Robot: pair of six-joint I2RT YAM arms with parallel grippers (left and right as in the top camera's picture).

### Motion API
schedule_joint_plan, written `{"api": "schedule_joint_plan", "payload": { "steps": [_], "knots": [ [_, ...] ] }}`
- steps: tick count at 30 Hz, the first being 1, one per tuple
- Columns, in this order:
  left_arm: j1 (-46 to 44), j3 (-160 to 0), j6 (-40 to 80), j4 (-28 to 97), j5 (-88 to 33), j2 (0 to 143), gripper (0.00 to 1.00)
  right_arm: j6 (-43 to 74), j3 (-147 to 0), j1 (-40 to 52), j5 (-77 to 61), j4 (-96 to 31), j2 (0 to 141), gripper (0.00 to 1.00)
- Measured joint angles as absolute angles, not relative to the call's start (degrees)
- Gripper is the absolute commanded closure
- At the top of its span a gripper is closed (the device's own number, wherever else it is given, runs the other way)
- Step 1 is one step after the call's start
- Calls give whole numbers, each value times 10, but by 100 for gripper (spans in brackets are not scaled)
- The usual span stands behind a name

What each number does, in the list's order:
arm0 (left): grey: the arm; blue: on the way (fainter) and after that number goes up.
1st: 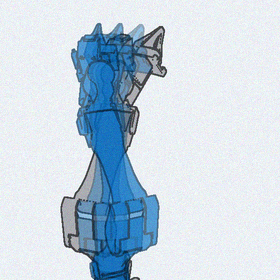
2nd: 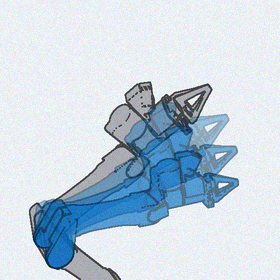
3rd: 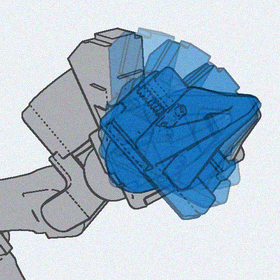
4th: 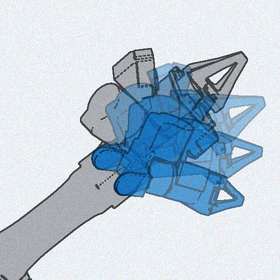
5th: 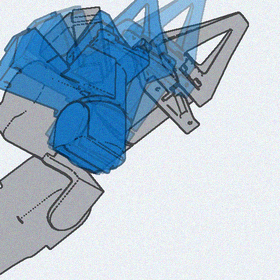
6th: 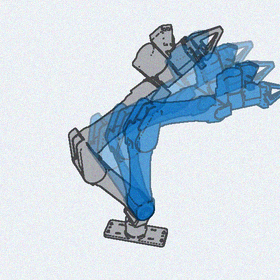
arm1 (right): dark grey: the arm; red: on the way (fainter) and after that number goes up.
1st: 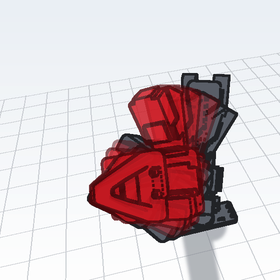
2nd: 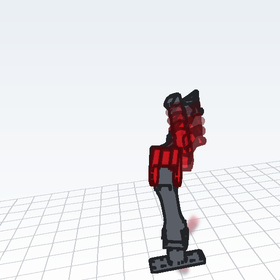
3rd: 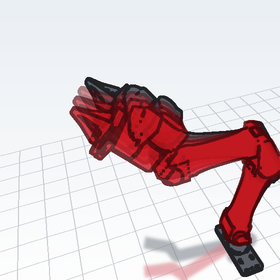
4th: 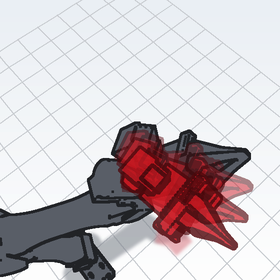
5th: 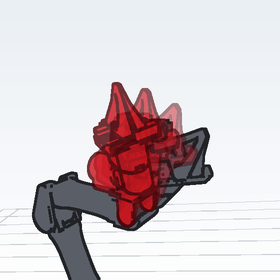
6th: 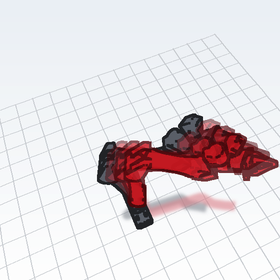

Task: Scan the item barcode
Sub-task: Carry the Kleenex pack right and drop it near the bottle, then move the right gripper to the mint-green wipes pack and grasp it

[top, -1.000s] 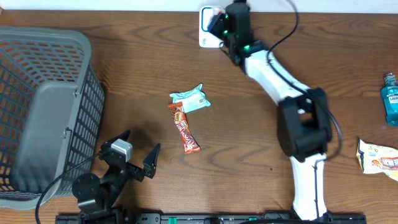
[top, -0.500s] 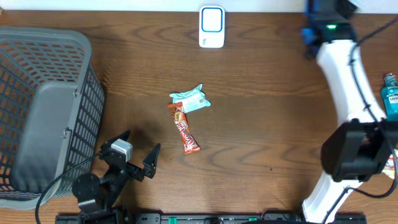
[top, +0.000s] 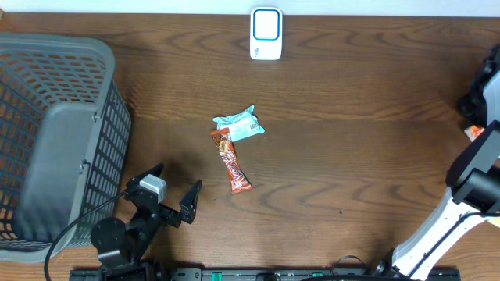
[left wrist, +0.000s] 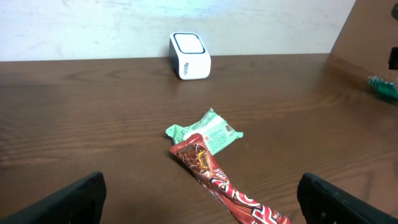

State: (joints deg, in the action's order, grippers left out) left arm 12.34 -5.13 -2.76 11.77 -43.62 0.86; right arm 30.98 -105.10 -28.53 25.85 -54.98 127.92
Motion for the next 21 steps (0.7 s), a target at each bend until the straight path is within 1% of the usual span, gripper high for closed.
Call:
{"api": "schedule_joint_plan", "payload": {
  "steps": [1,3,4,5,6,10,11,14,18,21],
  "knots": [
    [123,-51,-28,118,-436,9,2,306,-1051,-289,248,-549,1279,92],
    [123,-51,-28,118,-436,9,2,298,-1051,-294,233,-546,1277,71],
    [123,-51,-28,118,-436,9,2,293,-1051,-297,226,-545,1276,62],
    [123,-51,-28,118,-436,9,2,290,-1051,-297,222,-545,1275,56],
    [123,-51,-28,118,-436,9,2,285,-1051,-298,218,-545,1274,45],
    [123,-51,-28,118,-436,9,2,279,-1051,-298,189,-545,1252,17],
    [123,-51,-28,118,-436,9,2,275,-1051,-297,174,-543,1237,12],
    [123,-51,-28,118,-436,9,2,276,-1051,-296,132,-537,1196,1],
    [123,-51,-28,118,-436,9,2,276,-1052,-286,37,-533,1126,1],
    [123,-51,-28,118,-436,9,2,276,-1055,-260,-51,-546,1084,1]
  ]
}}
